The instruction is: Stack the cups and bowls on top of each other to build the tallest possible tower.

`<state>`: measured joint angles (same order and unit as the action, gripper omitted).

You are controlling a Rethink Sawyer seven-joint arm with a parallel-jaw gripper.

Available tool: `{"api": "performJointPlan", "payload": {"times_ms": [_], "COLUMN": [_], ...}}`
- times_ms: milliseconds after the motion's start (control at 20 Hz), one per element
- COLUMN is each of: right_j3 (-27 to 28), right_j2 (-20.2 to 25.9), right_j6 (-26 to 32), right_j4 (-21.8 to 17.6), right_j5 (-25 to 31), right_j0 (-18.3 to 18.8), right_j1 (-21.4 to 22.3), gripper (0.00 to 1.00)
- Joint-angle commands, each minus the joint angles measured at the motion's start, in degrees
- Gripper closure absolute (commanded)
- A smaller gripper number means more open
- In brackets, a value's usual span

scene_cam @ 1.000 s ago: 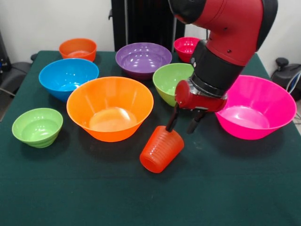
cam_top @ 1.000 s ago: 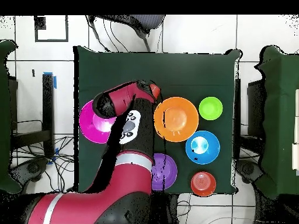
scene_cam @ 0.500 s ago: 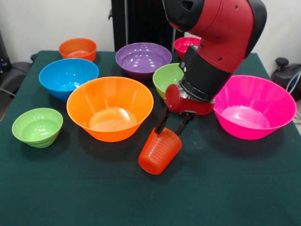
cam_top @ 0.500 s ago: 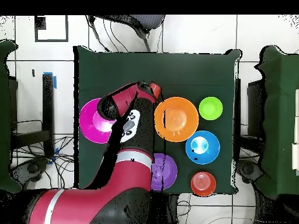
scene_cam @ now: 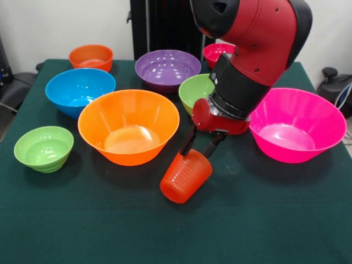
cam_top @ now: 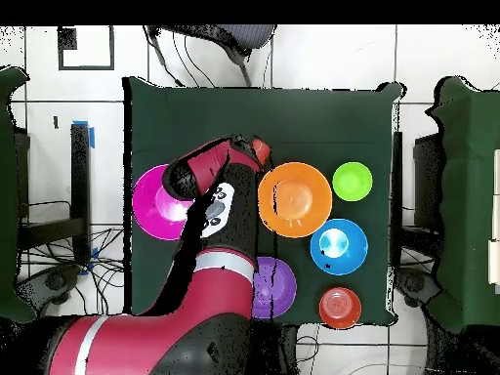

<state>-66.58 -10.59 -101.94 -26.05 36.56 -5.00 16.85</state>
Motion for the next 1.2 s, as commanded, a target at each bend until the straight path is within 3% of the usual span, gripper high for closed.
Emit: {"api": "performJointPlan", "payload": {"times_ms": [50, 1200], "right_j3": [3.0, 5.4], "right_j2": [4.4, 2.4], "right_j6": [5.2, 4.9], "right_j4": [-3.3, -9.2], "right_j5": [3.7, -1.6], "right_j0": [-1.0, -3.1], "right_j1": [-2.6, -2.6], "gripper": [0.0, 0.0]}}
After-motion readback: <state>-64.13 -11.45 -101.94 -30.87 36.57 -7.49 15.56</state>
